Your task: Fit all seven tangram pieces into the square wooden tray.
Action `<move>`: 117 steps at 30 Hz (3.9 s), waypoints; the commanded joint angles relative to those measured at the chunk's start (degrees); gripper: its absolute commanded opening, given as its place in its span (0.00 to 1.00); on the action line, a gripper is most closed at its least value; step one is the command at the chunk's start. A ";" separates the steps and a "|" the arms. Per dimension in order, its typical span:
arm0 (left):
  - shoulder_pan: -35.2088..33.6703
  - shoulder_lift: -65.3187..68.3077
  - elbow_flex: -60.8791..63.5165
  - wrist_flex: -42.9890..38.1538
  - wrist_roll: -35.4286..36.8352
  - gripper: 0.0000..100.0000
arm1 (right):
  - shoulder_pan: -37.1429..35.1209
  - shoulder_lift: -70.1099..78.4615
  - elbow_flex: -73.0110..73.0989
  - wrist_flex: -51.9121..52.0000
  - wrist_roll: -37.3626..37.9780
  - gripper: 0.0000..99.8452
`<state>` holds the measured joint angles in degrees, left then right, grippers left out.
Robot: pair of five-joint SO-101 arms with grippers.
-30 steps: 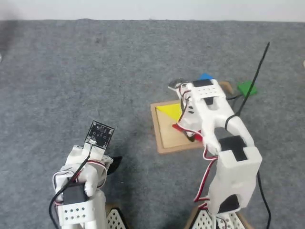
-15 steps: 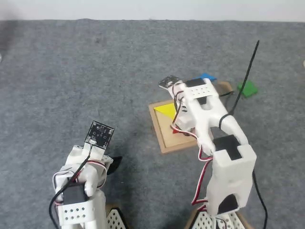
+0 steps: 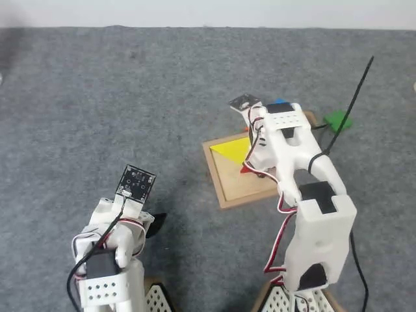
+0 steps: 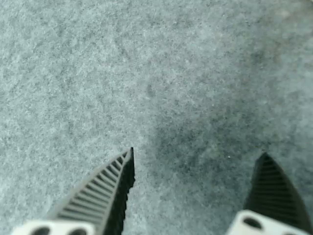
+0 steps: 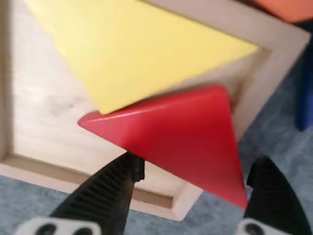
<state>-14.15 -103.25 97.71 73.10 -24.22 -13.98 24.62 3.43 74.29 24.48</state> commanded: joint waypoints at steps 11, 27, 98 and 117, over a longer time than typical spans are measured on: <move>0.00 -0.88 -1.27 0.35 -0.53 0.37 | -5.85 -1.19 2.37 8.04 -9.32 0.34; 0.00 -0.88 -1.27 0.35 -0.53 0.37 | -8.04 -22.81 15.03 2.68 -13.63 0.34; 0.00 -0.88 -1.27 0.35 -0.53 0.37 | -11.56 -15.52 17.58 -4.70 -13.54 0.34; 0.00 -0.88 -1.27 0.35 -0.53 0.37 | -17.98 -14.64 16.70 -9.45 -16.44 0.34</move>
<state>-14.15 -103.25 97.71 73.10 -24.22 -30.07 10.29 21.63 66.11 9.01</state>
